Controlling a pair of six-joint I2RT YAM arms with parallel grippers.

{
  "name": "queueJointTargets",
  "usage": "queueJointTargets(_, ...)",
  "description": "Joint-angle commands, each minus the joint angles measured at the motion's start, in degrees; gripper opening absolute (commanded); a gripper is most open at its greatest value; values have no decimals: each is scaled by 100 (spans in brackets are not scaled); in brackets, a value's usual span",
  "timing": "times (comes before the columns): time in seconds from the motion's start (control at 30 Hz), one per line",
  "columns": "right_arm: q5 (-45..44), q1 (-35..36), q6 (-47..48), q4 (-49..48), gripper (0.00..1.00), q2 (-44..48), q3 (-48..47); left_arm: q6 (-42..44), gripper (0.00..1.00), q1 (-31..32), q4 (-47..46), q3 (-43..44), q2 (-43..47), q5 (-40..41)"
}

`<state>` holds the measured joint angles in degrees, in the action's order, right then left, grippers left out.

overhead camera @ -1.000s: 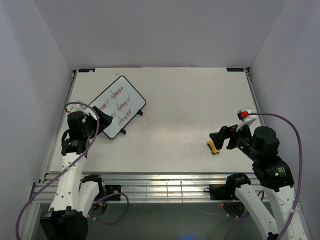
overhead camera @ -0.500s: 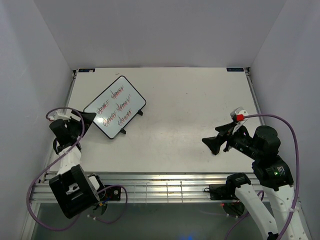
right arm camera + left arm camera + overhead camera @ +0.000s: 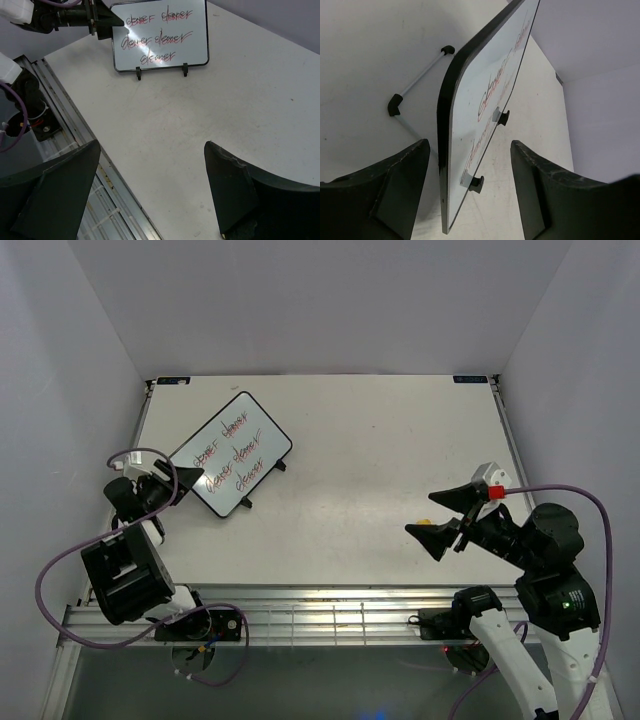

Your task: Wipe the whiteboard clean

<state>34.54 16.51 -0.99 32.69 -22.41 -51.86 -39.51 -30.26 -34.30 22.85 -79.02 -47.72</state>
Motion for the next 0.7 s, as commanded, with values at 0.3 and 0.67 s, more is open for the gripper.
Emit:
queueJointTargets(0.3,465,54,73,-376,90,211,-351,488,56,-24,-296,580,-746,-888)
queueJointTargets(0.67,588,54,249,-359,90,264,-527,470,24,-24,-349,624,-948,-721)
